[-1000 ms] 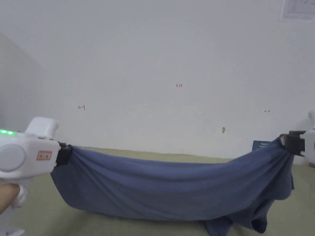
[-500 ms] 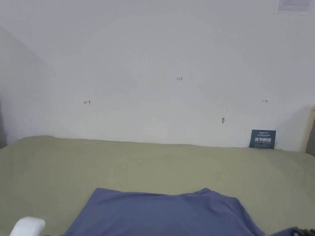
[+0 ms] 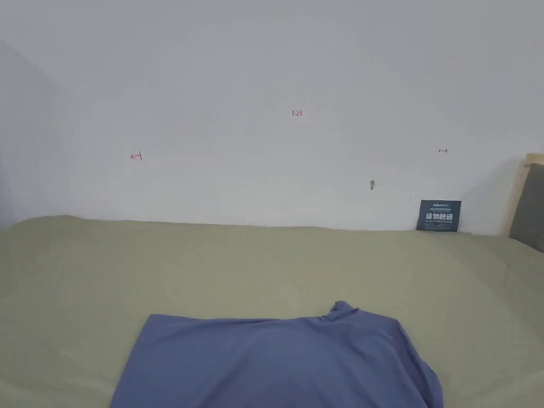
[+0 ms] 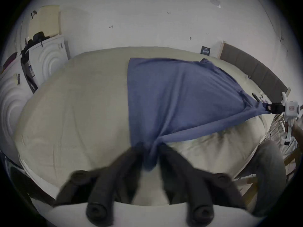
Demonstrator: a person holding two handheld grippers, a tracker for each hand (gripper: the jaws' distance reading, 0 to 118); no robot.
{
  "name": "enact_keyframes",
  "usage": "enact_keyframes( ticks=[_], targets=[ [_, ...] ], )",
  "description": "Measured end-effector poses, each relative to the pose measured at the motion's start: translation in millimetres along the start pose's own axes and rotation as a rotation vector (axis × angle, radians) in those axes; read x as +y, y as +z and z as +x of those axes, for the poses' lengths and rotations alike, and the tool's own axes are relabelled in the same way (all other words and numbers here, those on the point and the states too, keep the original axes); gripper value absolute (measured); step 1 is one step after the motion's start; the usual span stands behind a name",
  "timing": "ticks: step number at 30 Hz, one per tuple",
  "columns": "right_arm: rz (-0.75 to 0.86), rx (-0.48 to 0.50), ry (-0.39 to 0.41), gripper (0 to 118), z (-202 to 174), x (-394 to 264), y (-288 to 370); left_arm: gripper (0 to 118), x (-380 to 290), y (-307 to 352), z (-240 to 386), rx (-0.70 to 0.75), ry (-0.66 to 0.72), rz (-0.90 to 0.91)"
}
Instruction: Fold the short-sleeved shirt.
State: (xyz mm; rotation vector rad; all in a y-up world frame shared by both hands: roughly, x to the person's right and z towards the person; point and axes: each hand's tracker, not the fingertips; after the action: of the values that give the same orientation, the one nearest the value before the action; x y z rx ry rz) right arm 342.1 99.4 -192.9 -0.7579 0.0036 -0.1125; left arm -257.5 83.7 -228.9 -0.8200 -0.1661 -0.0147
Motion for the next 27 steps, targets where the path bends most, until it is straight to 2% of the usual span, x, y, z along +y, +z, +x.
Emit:
enact_keyframes(
  ticks=[1,2,3,4,7,10,13,14,16,17,19,22,25,26,27],
  targets=[
    [-0.003,0.003,-0.01,23,4.4,-4.5,-5.9,78,-5.1,-1.1,-1.8,0.021,0.014,-0.023],
    [-0.015,0.006,-0.025,45,7.7,-5.2,-6.4,79,-9.6,1.9,-1.2,0.038,0.035,-0.036],
    [-0.037,0.006,-0.04,81,10.4,-4.1,-4.1,79,-14.3,6.0,-3.3,0.031,0.07,-0.034],
    [-0.039,-0.019,-0.042,94,11.8,-2.3,-0.2,79,-17.2,11.1,-5.7,0.019,0.111,-0.024],
    [0.061,-0.04,-0.038,92,7.8,8.7,32.1,79,-18.3,35.5,-18.1,0.056,0.252,0.037],
    [0.15,-0.04,-0.054,93,-3.7,23.2,57.7,78,-10.3,58.5,-18.2,0.126,0.289,0.133],
    [0.223,-0.022,-0.045,82,-24.2,34.1,73.2,64,4.1,79.3,-4.1,0.131,0.27,0.191],
    [0.218,-0.01,-0.037,82,-29.6,36.9,76.3,64,9.0,83.3,7.7,0.143,0.253,0.205],
    [0.185,-0.007,0.01,29,-39.7,39.0,75.6,0,15.4,85.9,21.1,0.13,0.203,0.227],
    [0.17,-0.025,0.039,2,-42.7,37.1,68.0,0,17.3,86.5,26.9,0.145,0.188,0.233],
    [0.183,-0.07,0.075,0,-48.8,31.0,64.9,0,18.9,86.2,40.9,0.131,0.171,0.201],
    [0.17,-0.019,0.059,0,-49.2,26.4,59.3,0,17.7,79.1,42.9,0.126,0.154,0.186],
    [0.151,-0.017,0.056,0,-46.1,22.1,49.9,3,17.1,68.6,43.8,0.102,0.147,0.134],
    [0.147,-0.016,0.055,0,-44.6,20.9,47.7,17,15.9,64.1,40.0,0.081,0.15,0.101],
    [0.14,-0.013,0.049,0,-43.2,20.2,45.6,57,15.3,58.4,38.5,0.071,0.15,0.077]
  ],
)
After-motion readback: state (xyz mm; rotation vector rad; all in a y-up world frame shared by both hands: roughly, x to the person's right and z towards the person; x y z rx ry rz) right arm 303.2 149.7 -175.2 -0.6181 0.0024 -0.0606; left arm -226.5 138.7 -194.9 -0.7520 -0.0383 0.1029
